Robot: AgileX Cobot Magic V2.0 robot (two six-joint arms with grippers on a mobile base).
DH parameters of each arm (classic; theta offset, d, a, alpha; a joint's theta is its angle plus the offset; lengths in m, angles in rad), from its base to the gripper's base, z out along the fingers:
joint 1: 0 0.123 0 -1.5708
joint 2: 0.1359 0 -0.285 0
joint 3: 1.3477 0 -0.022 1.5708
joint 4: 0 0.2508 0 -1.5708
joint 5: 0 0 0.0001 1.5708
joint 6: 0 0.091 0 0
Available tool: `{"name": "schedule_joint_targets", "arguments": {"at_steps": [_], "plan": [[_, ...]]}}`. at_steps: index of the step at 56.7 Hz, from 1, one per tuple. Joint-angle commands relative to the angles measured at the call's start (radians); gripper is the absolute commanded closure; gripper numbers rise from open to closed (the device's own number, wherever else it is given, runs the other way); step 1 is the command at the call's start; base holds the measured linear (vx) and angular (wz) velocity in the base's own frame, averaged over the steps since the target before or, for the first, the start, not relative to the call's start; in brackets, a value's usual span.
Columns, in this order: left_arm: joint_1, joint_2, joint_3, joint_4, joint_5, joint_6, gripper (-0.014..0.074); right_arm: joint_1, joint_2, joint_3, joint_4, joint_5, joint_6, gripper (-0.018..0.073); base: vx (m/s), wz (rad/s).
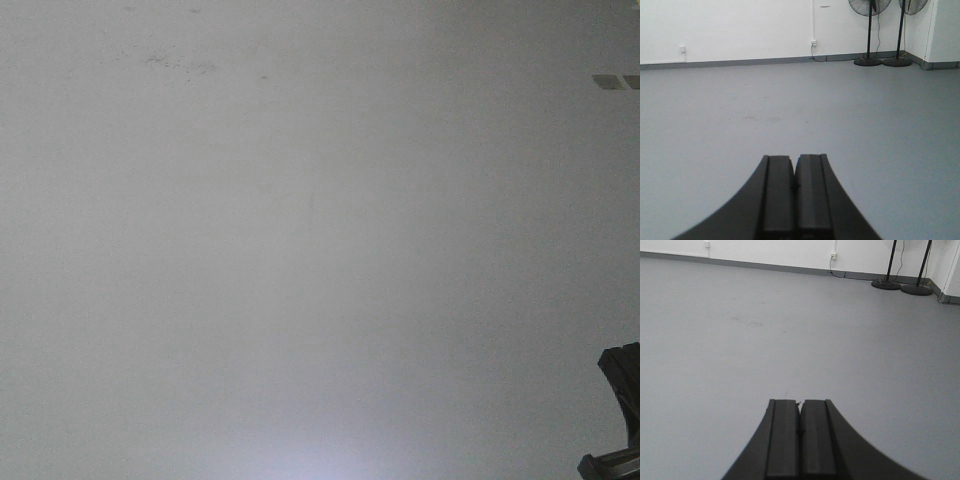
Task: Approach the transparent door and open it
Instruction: 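Drive the base across the grey floor toward the wooden platform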
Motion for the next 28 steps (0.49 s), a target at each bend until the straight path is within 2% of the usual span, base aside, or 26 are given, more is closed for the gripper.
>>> {"name": "schedule_joint_targets", "arguments": {"at_steps": [1,28], "plan": [[-0.004,-0.014,0.011,-0.007,-0.080,0.000,0.0603,-0.003,-0.016,0.005,-0.008,-0.083,-0.002,0.0561,0.28,0.01],[-0.004,-0.014,0.011,-0.007,-0.080,0.000,0.0603,-0.003,-0.016,0.005,-0.008,-0.083,-0.002,0.0561,0.35,0.13]]}}
